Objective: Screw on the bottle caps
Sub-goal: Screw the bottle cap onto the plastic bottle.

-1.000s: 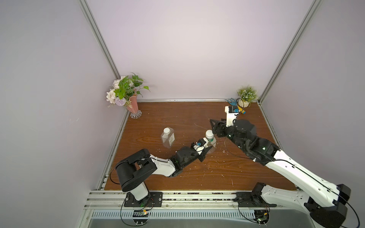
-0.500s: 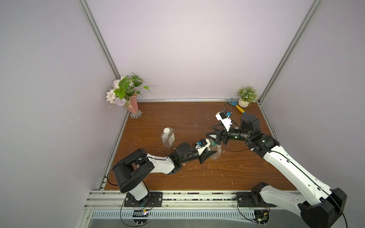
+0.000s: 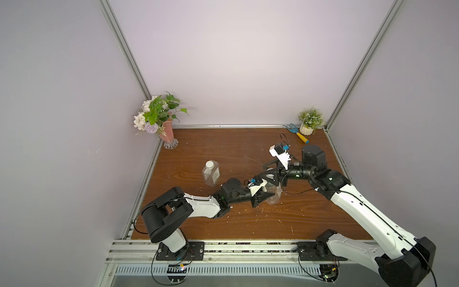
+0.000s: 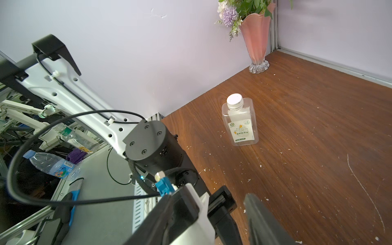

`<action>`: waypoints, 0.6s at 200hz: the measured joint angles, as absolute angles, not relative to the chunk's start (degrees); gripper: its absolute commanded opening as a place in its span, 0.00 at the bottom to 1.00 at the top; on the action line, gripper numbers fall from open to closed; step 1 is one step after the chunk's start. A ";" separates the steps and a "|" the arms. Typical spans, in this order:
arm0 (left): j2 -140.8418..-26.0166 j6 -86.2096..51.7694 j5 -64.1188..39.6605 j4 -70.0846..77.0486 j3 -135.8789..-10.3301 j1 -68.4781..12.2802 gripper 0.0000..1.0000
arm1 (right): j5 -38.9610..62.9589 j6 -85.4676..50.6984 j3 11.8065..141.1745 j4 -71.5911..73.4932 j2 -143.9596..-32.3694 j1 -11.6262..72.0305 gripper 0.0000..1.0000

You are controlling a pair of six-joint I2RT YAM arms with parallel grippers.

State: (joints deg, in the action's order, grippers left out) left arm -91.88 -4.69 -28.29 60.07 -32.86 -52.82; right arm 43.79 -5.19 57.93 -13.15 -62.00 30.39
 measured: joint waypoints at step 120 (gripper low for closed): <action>-92.09 -4.29 -28.49 58.81 -33.08 -52.82 0.02 | 42.46 -3.40 58.37 -16.10 -61.82 29.61 0.41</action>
State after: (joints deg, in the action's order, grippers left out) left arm -92.09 -4.29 -28.49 58.81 -33.08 -52.82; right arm 42.46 -3.40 58.37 -16.10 -61.82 29.61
